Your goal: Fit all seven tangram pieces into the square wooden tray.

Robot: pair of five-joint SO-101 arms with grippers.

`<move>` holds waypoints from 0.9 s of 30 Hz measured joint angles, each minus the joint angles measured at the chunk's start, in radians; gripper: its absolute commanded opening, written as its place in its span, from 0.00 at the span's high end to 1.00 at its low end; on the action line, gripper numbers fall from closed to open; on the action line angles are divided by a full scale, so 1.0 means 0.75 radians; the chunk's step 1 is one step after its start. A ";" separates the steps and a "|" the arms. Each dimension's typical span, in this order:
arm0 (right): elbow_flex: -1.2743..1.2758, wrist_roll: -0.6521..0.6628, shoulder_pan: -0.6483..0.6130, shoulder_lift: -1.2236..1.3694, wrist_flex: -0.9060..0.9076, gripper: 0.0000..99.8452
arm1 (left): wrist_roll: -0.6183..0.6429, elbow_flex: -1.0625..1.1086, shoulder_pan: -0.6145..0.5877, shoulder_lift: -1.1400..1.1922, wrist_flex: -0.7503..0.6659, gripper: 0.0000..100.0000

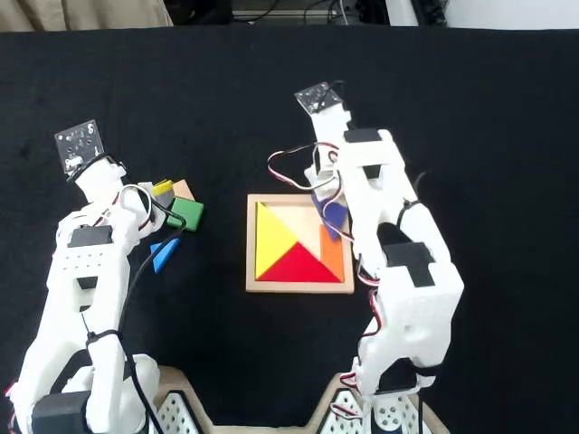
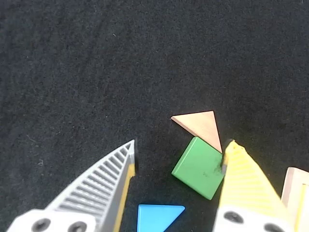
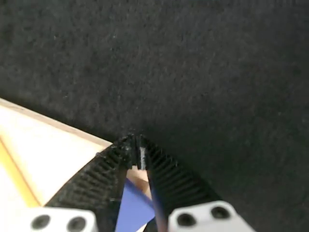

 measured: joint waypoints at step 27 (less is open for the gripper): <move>0.536 0.057 0.006 -0.565 -0.084 0.99 | 0.000 0.000 0.000 0.000 0.000 0.71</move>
